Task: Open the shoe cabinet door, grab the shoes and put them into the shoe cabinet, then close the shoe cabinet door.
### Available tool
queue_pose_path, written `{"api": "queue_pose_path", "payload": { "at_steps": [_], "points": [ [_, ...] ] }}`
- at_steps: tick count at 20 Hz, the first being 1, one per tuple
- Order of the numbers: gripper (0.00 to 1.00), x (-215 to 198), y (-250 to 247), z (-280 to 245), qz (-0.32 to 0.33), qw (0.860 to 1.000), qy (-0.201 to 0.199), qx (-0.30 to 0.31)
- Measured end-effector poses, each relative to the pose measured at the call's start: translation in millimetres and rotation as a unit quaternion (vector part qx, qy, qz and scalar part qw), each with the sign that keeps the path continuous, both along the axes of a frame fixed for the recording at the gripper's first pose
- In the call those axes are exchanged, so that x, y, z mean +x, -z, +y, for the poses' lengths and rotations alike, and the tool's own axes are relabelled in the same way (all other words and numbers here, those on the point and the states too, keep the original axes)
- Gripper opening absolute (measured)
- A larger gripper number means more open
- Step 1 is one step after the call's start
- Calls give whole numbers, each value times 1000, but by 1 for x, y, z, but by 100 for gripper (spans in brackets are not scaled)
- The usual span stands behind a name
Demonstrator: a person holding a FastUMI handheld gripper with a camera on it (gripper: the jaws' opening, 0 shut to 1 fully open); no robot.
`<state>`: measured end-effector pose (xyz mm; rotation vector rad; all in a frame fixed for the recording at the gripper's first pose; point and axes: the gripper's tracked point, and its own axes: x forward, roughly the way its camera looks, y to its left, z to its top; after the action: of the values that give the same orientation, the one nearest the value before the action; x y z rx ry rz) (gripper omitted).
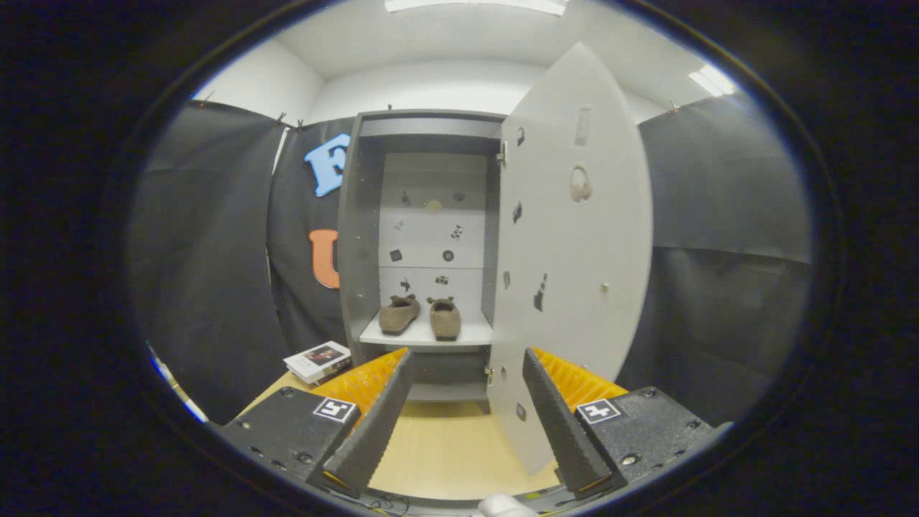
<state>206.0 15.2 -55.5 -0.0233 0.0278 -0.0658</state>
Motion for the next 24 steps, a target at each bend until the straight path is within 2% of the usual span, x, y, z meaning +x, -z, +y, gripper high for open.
{"api": "queue_pose_path", "payload": {
  "at_steps": [6, 12, 18, 24],
  "points": [
    [96, -30, 4, -88, 3, 999, 33, 10],
    [97, -9, 20, -192, 22, 998, 48, 15],
    [97, 50, 23, -256, 32, 999, 8, 27],
    [97, 97, -14, -240, 12, 997, -67, 28]
  ]
}}
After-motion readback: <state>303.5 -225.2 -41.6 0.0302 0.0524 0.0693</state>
